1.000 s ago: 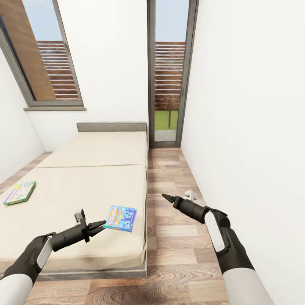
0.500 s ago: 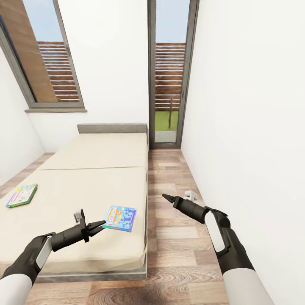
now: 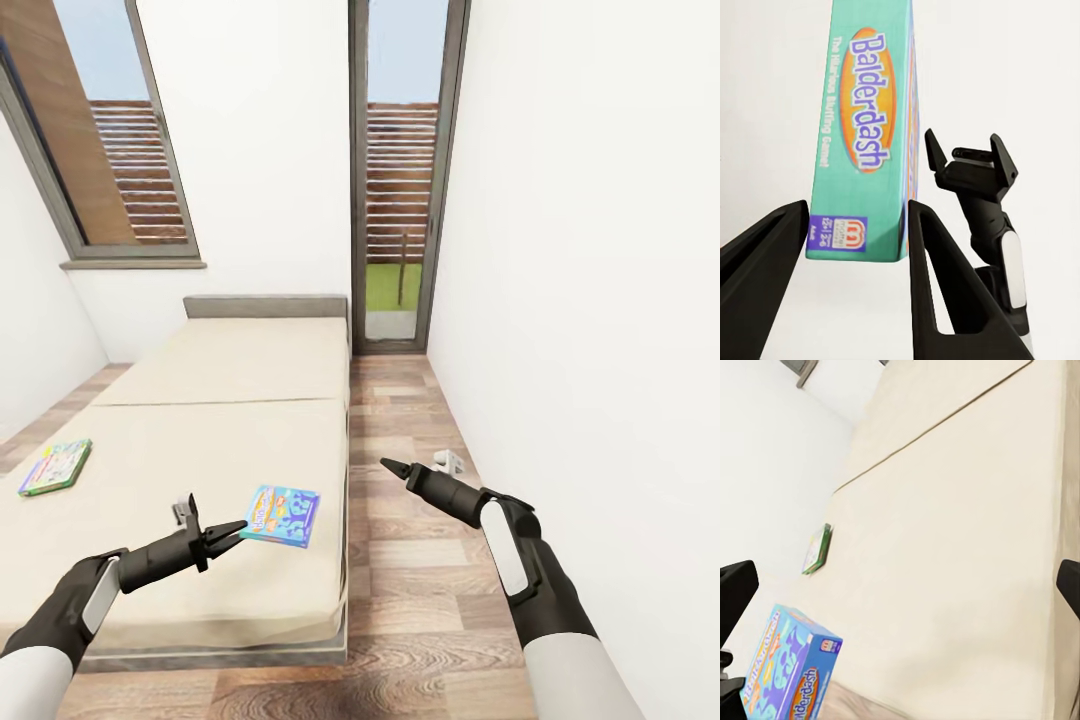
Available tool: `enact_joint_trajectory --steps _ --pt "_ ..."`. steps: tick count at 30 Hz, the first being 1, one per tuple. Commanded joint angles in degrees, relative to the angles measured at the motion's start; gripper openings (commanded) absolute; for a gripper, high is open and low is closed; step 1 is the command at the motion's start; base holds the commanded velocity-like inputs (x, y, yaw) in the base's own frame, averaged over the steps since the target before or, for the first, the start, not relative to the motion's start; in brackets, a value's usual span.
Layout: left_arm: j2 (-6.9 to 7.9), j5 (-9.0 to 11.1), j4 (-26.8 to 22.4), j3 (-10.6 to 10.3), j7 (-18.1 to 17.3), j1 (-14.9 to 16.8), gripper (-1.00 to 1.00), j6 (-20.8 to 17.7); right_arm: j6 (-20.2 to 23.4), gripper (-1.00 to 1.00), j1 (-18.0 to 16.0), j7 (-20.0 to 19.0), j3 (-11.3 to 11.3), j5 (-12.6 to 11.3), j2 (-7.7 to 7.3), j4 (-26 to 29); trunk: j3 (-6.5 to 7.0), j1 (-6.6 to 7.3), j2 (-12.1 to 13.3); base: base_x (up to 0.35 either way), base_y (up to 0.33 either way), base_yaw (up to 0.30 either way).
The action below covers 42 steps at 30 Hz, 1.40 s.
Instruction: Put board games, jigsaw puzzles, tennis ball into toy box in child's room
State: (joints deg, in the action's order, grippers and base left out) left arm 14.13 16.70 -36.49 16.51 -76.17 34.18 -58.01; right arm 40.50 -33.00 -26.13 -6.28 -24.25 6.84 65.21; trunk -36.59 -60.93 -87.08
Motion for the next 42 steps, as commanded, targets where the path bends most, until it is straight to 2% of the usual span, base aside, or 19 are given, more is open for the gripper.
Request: enact_joint_trajectory --steps 1,11,21,42 --pt "0.03 0.08 0.01 0.01 -0.12 0.02 -1.00 -0.45 0.45 1.00 -0.04 -0.15 -0.21 -0.10 0.08 0.02 0.13 0.23 0.39 0.000 0.000 0.000" --pt "0.30 0.24 0.01 -0.06 -0.16 0.05 -1.00 -0.51 0.41 1.00 -0.04 -0.21 -0.22 -0.09 0.12 0.01 1.93 2.43 4.40 0.000 0.000 0.000" --pt "1.58 0.26 0.01 -0.07 -0.20 0.08 -1.00 -0.50 0.43 1.00 -0.04 -0.24 -0.22 -0.09 0.19 0.01 3.72 4.62 8.41 0.000 0.000 0.000" --pt "1.68 0.26 0.01 -0.07 -0.21 0.10 -1.00 -0.55 0.37 1.00 -0.04 -0.23 -0.13 -0.09 0.60 -0.06 7.49 9.23 16.83 0.000 0.000 0.000"
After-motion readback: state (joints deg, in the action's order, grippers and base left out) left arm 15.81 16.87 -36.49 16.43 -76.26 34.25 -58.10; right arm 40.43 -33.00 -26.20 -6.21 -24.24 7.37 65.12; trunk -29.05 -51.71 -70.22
